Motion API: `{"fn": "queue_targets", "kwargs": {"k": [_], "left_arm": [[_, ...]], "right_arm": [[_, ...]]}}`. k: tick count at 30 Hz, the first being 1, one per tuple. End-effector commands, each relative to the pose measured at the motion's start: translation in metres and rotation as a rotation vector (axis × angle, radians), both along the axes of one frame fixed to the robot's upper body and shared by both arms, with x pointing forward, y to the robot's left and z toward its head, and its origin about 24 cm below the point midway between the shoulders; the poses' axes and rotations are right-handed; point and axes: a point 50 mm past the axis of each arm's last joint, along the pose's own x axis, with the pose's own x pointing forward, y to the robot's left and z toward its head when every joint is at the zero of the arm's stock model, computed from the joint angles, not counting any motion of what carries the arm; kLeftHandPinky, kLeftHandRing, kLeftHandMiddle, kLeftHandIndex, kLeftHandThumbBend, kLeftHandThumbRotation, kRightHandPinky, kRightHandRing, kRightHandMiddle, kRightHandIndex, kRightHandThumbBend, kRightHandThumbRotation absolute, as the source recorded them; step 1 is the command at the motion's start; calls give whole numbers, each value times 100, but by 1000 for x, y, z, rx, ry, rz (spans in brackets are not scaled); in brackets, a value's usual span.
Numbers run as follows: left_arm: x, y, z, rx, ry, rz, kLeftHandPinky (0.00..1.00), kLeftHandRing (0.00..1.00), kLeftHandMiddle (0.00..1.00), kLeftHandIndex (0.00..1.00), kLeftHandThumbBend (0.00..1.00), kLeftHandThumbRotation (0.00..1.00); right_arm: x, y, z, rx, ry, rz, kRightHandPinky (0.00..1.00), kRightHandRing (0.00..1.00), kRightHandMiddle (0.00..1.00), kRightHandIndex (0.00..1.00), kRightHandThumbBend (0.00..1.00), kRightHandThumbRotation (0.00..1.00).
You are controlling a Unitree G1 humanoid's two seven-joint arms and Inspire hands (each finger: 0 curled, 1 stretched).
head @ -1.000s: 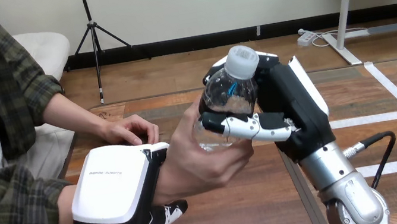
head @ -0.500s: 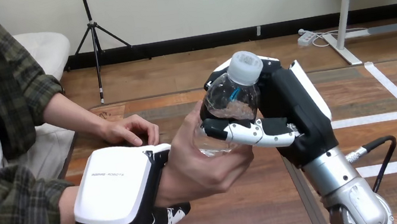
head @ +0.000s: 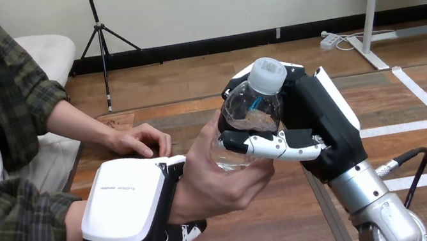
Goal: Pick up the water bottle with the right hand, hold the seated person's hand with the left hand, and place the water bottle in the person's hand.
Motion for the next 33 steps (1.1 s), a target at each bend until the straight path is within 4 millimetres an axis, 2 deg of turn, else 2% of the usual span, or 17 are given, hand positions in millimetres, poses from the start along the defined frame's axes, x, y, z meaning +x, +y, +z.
{"fn": "queue_targets", "kwargs": {"k": [1, 6, 9, 15, 21, 23, 30, 33], "left_arm": [[5, -3, 5, -6, -35, -21, 34, 38, 42, 46, 82, 0], [5, -4, 6, -12, -35, -19, 35, 38, 42, 46, 83, 0], [5, -4, 6, -14, -34, -19, 34, 37, 42, 46, 83, 0], [5, -3, 6, 11, -46, -18, 35, 40, 45, 48, 82, 0], [4, -3, 6, 52, -48, -9, 44, 52, 58, 59, 84, 1], [4, -3, 5, 51, -40, -2, 51, 61, 66, 65, 87, 4], [4, -4, 5, 91, -66, 9, 66, 76, 81, 79, 92, 14], [4, -4, 4, 93, -82, 8, 72, 81, 86, 83, 96, 19]], "right_arm": [[0, 0, 20, 14, -93, 29, 37, 43, 48, 49, 65, 0], [-1, 0, 19, 25, -87, 47, 39, 47, 51, 52, 65, 0], [-1, 0, 20, 5, -92, 55, 44, 53, 56, 57, 66, 0], [-2, -2, 21, -79, -116, 58, 61, 71, 74, 72, 68, 0], [-1, -3, 22, -133, -138, 42, 75, 83, 85, 82, 71, 2], [-2, -3, 22, -149, -144, 38, 78, 87, 89, 86, 72, 6], [-1, -4, 22, -150, -138, 30, 79, 90, 96, 92, 75, 10], [-1, -4, 22, -152, -135, 27, 83, 94, 98, 94, 76, 11]]}}
